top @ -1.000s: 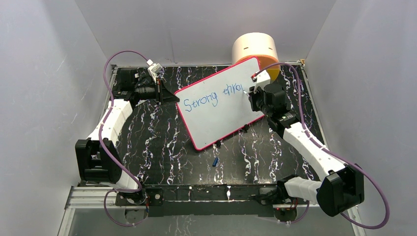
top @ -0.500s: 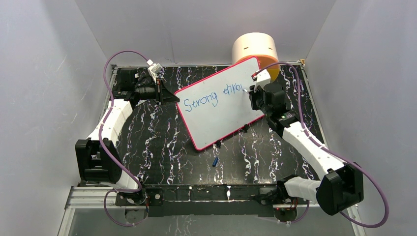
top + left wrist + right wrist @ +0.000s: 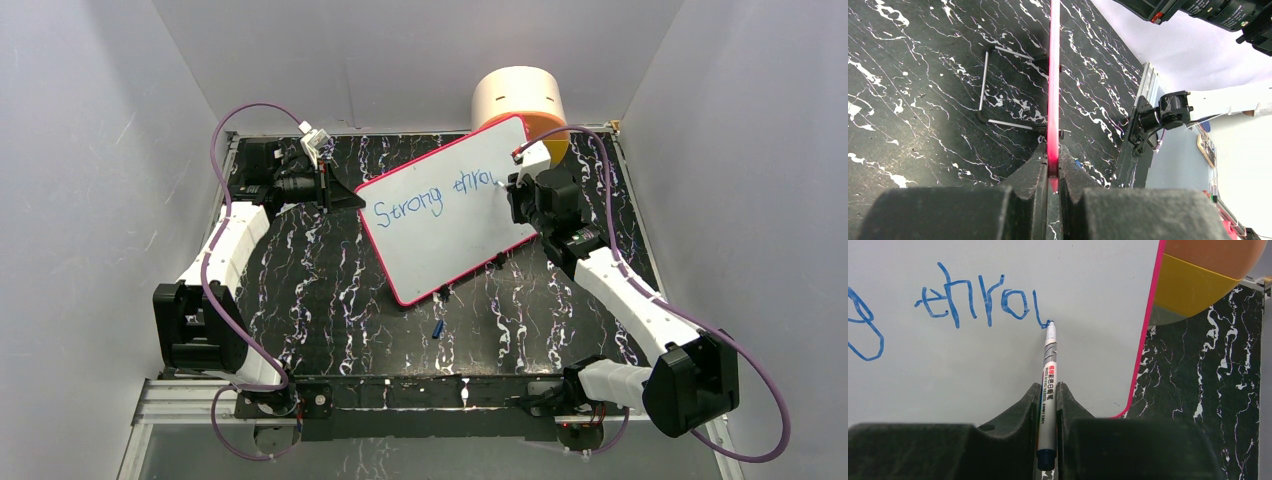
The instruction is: Write a sentence on the whiteboard
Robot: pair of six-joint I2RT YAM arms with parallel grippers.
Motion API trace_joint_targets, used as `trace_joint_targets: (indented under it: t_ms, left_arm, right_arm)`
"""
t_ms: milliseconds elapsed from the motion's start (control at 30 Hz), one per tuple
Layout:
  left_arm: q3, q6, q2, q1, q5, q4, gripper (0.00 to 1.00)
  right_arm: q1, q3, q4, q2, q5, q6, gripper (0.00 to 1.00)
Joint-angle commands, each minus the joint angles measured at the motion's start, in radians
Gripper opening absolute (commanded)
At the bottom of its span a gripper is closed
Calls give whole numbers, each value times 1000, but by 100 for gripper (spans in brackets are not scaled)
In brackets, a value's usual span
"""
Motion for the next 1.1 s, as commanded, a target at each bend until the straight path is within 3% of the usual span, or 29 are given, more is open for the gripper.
trace_joint_targets:
  t_ms: [0, 1067]
  left_arm:
    - [-11, 5, -39, 8, 50, -5, 0]
    - [-14, 3, -45, 8, 56, -4, 0]
  right_arm:
    - [-7, 2, 75, -2, 26, -3, 0]
    - [-11, 52, 133, 15, 10, -18, 0]
